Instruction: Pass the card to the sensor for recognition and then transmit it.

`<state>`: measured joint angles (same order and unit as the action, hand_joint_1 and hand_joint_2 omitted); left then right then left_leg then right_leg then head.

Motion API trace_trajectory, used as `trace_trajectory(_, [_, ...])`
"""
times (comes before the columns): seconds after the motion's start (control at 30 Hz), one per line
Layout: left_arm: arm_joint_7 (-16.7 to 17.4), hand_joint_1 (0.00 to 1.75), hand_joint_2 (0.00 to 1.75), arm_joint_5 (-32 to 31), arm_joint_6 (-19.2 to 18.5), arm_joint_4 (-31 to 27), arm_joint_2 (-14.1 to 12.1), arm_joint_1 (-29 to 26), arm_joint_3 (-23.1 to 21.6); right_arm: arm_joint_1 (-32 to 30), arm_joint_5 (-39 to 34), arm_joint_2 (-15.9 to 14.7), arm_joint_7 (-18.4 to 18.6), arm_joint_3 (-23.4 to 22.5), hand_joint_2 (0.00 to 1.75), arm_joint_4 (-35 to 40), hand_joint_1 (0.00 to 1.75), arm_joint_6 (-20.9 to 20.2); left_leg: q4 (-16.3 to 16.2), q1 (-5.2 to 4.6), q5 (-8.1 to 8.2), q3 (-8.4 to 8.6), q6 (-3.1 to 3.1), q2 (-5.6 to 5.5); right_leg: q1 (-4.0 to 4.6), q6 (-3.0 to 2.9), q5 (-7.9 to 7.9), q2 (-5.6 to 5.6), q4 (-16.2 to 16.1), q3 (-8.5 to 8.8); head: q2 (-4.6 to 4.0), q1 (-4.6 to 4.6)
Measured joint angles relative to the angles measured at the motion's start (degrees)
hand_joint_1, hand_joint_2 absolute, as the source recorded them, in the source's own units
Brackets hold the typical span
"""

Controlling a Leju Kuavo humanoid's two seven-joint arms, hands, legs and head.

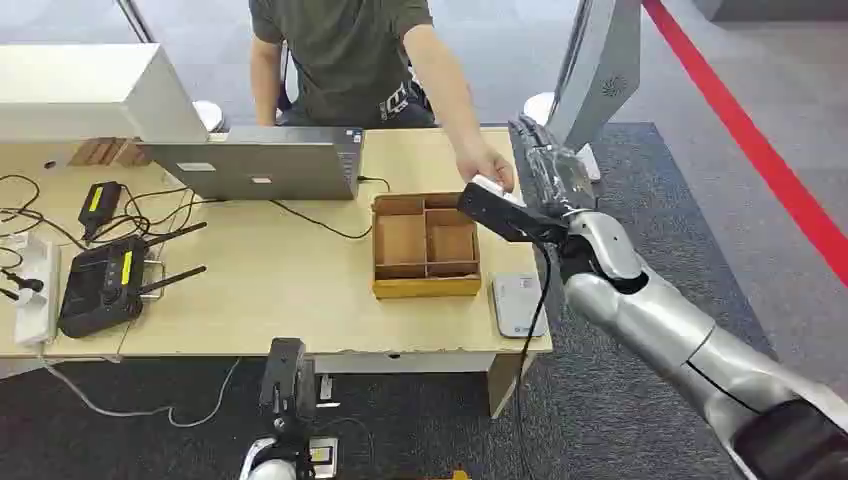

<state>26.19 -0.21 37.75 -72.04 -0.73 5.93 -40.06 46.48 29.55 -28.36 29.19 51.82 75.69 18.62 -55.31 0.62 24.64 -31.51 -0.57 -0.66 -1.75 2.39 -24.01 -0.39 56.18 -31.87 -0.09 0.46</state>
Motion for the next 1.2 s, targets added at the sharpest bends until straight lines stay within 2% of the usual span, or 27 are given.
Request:
trace_trajectory(0.03, [6.1, 0.00, 0.00, -3.0, 0.0, -5.1, -2.1, -1.6, 0.0, -0.7, 0.3, -0.8, 0.5, -0.3, 1.75, 0.5, 0.00, -0.1, 0.0, 0.01, 0.05, 0.02, -0.03, 0.03, 0.02, -0.01, 0.00, 0.02, 0.0, 0.01, 0.00, 0.04])
trace_trajectory(0.07, [10.9, 0.00, 0.00, -5.0, 0.0, -12.8, -4.8, -4.5, 0.2, -1.6, 0.5, -1.8, 0.9, -0.9, 1.75, 1.3, 0.00, -0.4, 0.0, 0.00, 0.14, 0.06, -0.03, 0.09, 0.02, -0.06, -0.04, 0.13, 0.0, -0.01, 0.00, 0.00])
trace_trajectory(0.1, [11.4, 0.00, 0.00, -4.8, 0.0, -17.7, -6.5, -6.8, 0.9, -2.3, 0.5, -2.6, 1.1, -1.4, 1.75, 1.9, 0.00, -0.9, 0.0, -0.01, 0.14, 0.09, -0.02, 0.21, 0.00, -0.06, -0.05, 0.21, 0.0, -0.01, 0.00, -0.11])
trace_trajectory(0.13, [9.9, 0.00, 0.00, -3.4, 0.0, -21.4, -7.5, -8.4, 1.3, -2.9, 0.6, -3.2, 1.1, -1.9, 1.75, 2.2, 0.00, -1.5, 0.0, -0.01, 0.14, 0.07, -0.02, 0.24, 0.00, -0.02, -0.09, 0.21, 0.0, -0.02, 0.00, -0.28])
trace_trajectory(0.23, [4.0, 0.00, 0.00, 1.4, 0.0, -29.7, -10.5, -11.1, 1.1, -3.3, 1.2, -4.2, 0.9, -3.1, 1.75, 3.0, 0.00, -2.6, 0.0, 0.02, 0.14, 0.07, -0.02, 0.27, 0.03, -0.04, -0.09, 0.22, 0.0, -0.02, 0.02, -0.04])
trace_trajectory(0.3, [3.4, 0.00, 0.00, 2.3, 0.0, -34.4, -12.1, -12.0, 1.1, -3.7, 1.4, -4.5, 0.6, -3.5, 1.75, 3.4, 0.00, -2.9, 0.0, 0.03, 0.13, 0.09, -0.02, 0.29, 0.04, -0.04, -0.08, 0.22, 0.0, 0.01, 0.00, -0.02])
trace_trajectory(0.4, [6.9, 0.00, 0.00, 0.6, 0.0, -40.5, -14.8, -14.0, 1.1, -4.2, 1.7, -5.1, 0.6, -4.2, 1.75, 4.0, 0.00, -3.2, 0.0, 0.03, 0.12, 0.10, -0.03, 0.29, 0.04, -0.08, -0.05, 0.22, 0.0, 0.01, 0.02, -0.04])
trace_trajectory(0.43, [7.1, 0.00, 0.00, 1.2, 0.0, -42.5, -15.8, -14.7, 1.3, -4.4, 1.7, -5.4, 0.6, -4.4, 1.75, 4.3, 0.00, -3.5, 0.0, 0.03, 0.12, 0.08, -0.03, 0.29, 0.04, -0.08, -0.05, 0.22, 0.0, 0.01, 0.00, -0.07])
trace_trajectory(0.47, [5.3, 0.00, 0.00, 3.2, 0.0, -42.9, -16.1, -14.9, 1.5, -4.3, 1.7, -5.4, 0.3, -4.4, 1.75, 4.4, 0.00, -3.7, 0.0, 0.03, 0.12, 0.08, -0.03, 0.29, 0.03, -0.08, -0.05, 0.22, 0.0, 0.01, 0.00, -0.04])
trace_trajectory(0.5, [1.6, 0.00, 0.00, 6.9, 0.0, -42.5, -16.4, -14.7, 1.7, -4.2, 1.7, -5.1, 0.1, -4.4, 1.75, 4.4, 0.00, -3.8, 0.0, 0.03, 0.12, 0.08, -0.03, 0.28, 0.03, -0.08, -0.05, 0.22, 0.0, 0.01, 0.02, -0.09])
trace_trajectory(0.53, [-3.5, 0.00, 0.00, 12.1, 0.0, -41.3, -16.6, -14.4, 1.9, -4.1, 1.7, -4.8, 0.1, -4.4, 1.75, 4.4, 0.00, -3.8, 0.0, 0.03, 0.12, 0.08, -0.03, 0.28, 0.04, -0.08, -0.05, 0.22, 0.0, 0.01, 0.00, -0.07])
trace_trajectory(0.57, [-7.1, 0.00, 0.00, 15.8, 0.0, -40.1, -16.9, -14.2, 2.0, -4.1, 1.7, -4.6, 0.1, -4.4, 1.75, 4.4, 0.00, -3.6, 0.0, 0.03, 0.12, 0.09, -0.03, 0.28, 0.04, -0.08, -0.05, 0.22, 0.0, 0.01, 0.02, -0.09])
trace_trajectory(0.6, [-9.6, 0.00, 0.00, 18.8, 0.0, -39.4, -17.3, -14.2, 2.1, -4.1, 1.7, -4.4, 0.1, -4.4, 1.75, 4.4, 0.00, -3.5, 0.0, 0.04, 0.12, 0.10, -0.03, 0.28, 0.05, -0.08, -0.05, 0.22, 0.0, 0.01, 0.00, -0.07])
trace_trajectory(0.67, [-10.8, 0.00, 0.00, 21.6, 0.0, -38.5, -18.4, -14.7, 2.7, -4.3, 1.7, -4.4, 0.5, -4.4, 1.75, 4.5, 0.00, -3.4, 0.0, 0.05, 0.12, 0.09, -0.03, 0.30, 0.05, -0.08, -0.05, 0.22, 0.0, 0.00, 0.00, -0.07])
trace_trajectory(0.7, [-10.9, 0.00, 1.75, 22.6, 0.0, -38.0, -18.8, -15.0, 3.0, -4.4, 1.7, -4.4, 0.4, -4.5, 1.75, 4.6, 0.00, -3.4, 0.0, 0.04, 0.12, 0.09, -0.03, 0.30, 0.05, -0.08, -0.05, 0.23, 0.0, 0.00, 0.00, -0.09])
trace_trajectory(0.77, [-12.6, 0.00, 1.75, 24.6, -1.5, -35.4, -18.9, -14.9, 3.6, -4.7, 1.9, -4.2, -0.7, -4.7, 1.75, 4.6, 0.00, -3.4, 0.0, 0.04, 0.12, 0.09, -0.03, 0.29, 0.04, -0.08, -0.05, 0.23, 0.0, -0.02, 0.00, -0.07])
trace_trajectory(0.8, [-20.6, 0.00, 1.75, 27.9, -6.6, -29.2, -17.7, -13.8, 4.9, -4.9, 2.4, -3.6, -2.0, -5.0, 1.75, 4.6, 0.00, -3.4, 0.0, 0.03, 0.13, 0.08, -0.03, 0.29, 0.04, -0.08, -0.05, 0.23, 0.0, -0.04, 0.00, -0.07])
trace_trajectory(0.87, [-30.7, 0.00, 1.75, 31.8, -13.6, -19.5, -16.3, -11.1, 6.1, -4.9, 2.8, -3.0, -2.6, -5.1, 1.75, 4.6, 0.00, -3.6, 0.0, 0.04, 0.12, 0.06, -0.02, 0.26, 0.04, -0.08, -0.05, 0.22, 0.0, -0.02, 0.02, -0.09])
trace_trajectory(0.9, [-33.5, 0.00, 1.75, 33.2, -15.4, -15.7, -15.6, -10.1, 6.1, -4.9, 3.0, -2.7, -2.7, -5.1, 1.75, 4.6, 0.00, -3.7, 0.0, 0.07, 0.12, 0.08, -0.03, 0.32, 0.08, -0.08, -0.04, 0.23, 0.0, -0.01, 0.00, -0.07])
trace_trajectory(0.97, [-36.7, 0.00, 1.75, 35.2, -17.8, -8.4, -14.7, -8.6, 6.1, -5.0, 3.3, -2.3, -3.2, -5.5, 1.75, 4.5, 0.00, -4.1, 0.0, 0.02, 0.13, 0.09, -0.03, 0.39, 0.02, -0.09, 0.00, 0.35, 0.0, -0.04, 0.00, -0.07])
trace_trajectory(1.07, [-41.7, 0.00, 1.75, 38.8, -22.9, 10.8, -11.6, -3.5, 6.1, -5.0, 3.5, -1.6, -4.4, -6.0, 1.75, 4.3, 0.00, -4.5, 0.0, 0.06, 0.12, 0.08, -0.02, 0.40, 0.07, -0.12, 0.02, 0.35, 0.0, -0.04, 0.02, -0.04])
trace_trajectory(1.1, [-42.9, 0.00, 1.75, 39.1, -24.2, 13.6, -11.2, -2.8, 6.1, -5.0, 3.5, -1.5, -4.7, -6.1, 1.75, 4.3, 0.00, -4.5, 0.0, 0.05, 0.12, 0.07, -0.02, 0.40, 0.06, -0.11, 0.02, 0.36, 0.0, -0.05, 0.00, -0.07])
trace_trajectory(1.2, [-43.7, 0.00, 1.75, 39.9, -25.7, 24.3, -9.4, -0.2, 6.0, -4.9, 3.2, -1.4, -5.3, -6.6, 1.75, 4.0, 0.00, -4.6, 0.0, 0.06, 0.12, 0.03, -0.02, 0.39, 0.06, -0.11, 0.02, 0.35, 0.0, -0.03, 0.00, -0.04])
